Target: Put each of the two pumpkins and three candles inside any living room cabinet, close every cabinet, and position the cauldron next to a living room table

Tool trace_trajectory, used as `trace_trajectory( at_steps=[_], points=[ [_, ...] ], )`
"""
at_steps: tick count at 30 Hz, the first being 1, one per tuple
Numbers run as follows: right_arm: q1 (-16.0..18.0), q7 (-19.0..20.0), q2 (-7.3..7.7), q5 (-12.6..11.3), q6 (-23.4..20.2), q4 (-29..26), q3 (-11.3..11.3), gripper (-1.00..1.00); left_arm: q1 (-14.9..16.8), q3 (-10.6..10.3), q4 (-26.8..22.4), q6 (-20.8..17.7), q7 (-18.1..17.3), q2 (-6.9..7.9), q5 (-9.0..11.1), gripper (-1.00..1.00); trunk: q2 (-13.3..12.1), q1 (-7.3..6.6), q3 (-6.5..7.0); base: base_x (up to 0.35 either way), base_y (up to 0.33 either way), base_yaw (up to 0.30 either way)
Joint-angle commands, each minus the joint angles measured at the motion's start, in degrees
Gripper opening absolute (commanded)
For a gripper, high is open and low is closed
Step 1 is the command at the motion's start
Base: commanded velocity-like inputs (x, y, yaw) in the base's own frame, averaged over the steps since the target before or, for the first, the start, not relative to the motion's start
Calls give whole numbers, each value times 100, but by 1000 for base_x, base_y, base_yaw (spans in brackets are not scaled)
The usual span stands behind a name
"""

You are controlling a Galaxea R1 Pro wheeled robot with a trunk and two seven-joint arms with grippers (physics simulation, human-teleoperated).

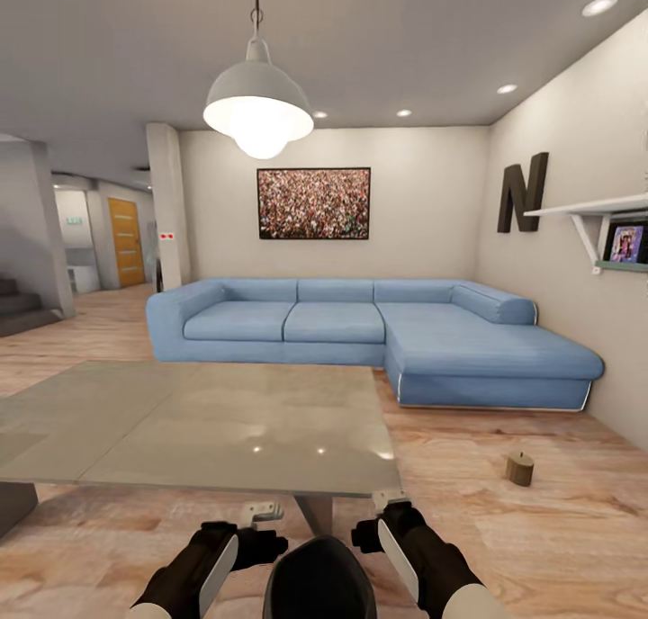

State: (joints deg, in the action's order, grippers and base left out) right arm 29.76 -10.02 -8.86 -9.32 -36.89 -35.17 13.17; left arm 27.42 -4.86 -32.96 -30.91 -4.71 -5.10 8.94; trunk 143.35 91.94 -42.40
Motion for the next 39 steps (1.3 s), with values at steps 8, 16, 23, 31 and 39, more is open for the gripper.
trace_trajectory(
  at_steps=[8, 16, 23, 31, 39],
  points=[
    [3, -44, 3, -61, -20, -7, 38, 100, 1, -12, 1, 5, 20, 33, 88, 100, -8, -22, 171, -39, 0, 0],
    [3, -56, -1, -61, -20, -7, 79, 100, 1, -9, 21, 28, 31, 44, 91, 100, -252, -159, 323, -110, 0, 0],
    [3, -70, -1, -61, -20, -7, 95, 100, 1, -10, 9, 31, 27, 52, 91, 100, -532, -312, 448, -27, 0, 0],
    [3, -75, -8, -61, -20, -1, 105, 100, 1, -18, 11, 32, 33, 51, 91, 100, -853, -488, 592, -170, 0, 110],
    [3, -80, -15, -61, -20, 2, 107, 100, 1, -29, 2, 46, 50, 48, 91, 100, -1174, -664, 736, -230, 0, 271]
  ],
)
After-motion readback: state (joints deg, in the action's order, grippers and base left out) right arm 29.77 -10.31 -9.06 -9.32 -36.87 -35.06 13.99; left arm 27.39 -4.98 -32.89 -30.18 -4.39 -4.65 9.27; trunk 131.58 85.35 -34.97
